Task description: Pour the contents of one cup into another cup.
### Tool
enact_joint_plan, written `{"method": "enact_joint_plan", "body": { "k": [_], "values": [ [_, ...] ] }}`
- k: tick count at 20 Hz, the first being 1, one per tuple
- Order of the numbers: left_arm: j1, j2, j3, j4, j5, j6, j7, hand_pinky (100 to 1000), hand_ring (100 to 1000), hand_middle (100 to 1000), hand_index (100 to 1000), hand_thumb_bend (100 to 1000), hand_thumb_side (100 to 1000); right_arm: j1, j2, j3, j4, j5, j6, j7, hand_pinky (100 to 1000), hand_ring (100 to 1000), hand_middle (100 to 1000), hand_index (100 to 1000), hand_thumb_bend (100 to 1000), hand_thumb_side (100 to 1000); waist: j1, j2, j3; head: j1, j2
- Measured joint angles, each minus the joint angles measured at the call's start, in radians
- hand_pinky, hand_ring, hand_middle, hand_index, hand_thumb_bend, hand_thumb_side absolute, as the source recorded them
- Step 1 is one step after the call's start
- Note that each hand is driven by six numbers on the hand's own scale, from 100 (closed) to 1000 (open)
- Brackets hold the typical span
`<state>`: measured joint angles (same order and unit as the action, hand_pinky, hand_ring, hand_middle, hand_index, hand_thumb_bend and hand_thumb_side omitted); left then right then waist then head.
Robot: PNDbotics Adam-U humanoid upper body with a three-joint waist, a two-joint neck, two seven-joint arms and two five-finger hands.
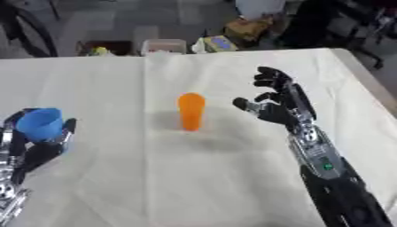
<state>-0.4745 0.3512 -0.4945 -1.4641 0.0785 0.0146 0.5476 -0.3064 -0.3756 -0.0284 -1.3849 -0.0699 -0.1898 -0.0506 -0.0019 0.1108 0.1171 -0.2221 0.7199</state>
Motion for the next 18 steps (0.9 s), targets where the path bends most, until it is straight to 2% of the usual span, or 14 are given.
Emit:
{"method": "enact_joint_plan", "body": {
  "k": [4,8,18],
  "values": [
    [0.000,0.000,-0.003,-0.041,0.000,0.010,-0.005,242,200,162,441,181,100,-0.038,-0.003,0.023,0.096,0.044,-0.033,-0.015,613,825,779,853,904,292,0.001,0.000,0.001,-0.001,0.000],
    [0.000,0.002,-0.008,-0.081,0.000,0.019,-0.011,242,199,161,440,179,100,-0.075,-0.005,0.038,0.160,0.073,-0.056,-0.017,620,827,779,855,908,295,0.005,0.000,0.004,-0.006,0.000],
    [-0.001,0.008,-0.015,-0.130,0.008,0.035,-0.023,243,200,161,440,175,100,-0.139,-0.005,0.083,0.219,0.110,-0.080,0.021,621,824,773,854,901,289,0.006,0.000,0.009,-0.013,-0.001]
  ]
}}
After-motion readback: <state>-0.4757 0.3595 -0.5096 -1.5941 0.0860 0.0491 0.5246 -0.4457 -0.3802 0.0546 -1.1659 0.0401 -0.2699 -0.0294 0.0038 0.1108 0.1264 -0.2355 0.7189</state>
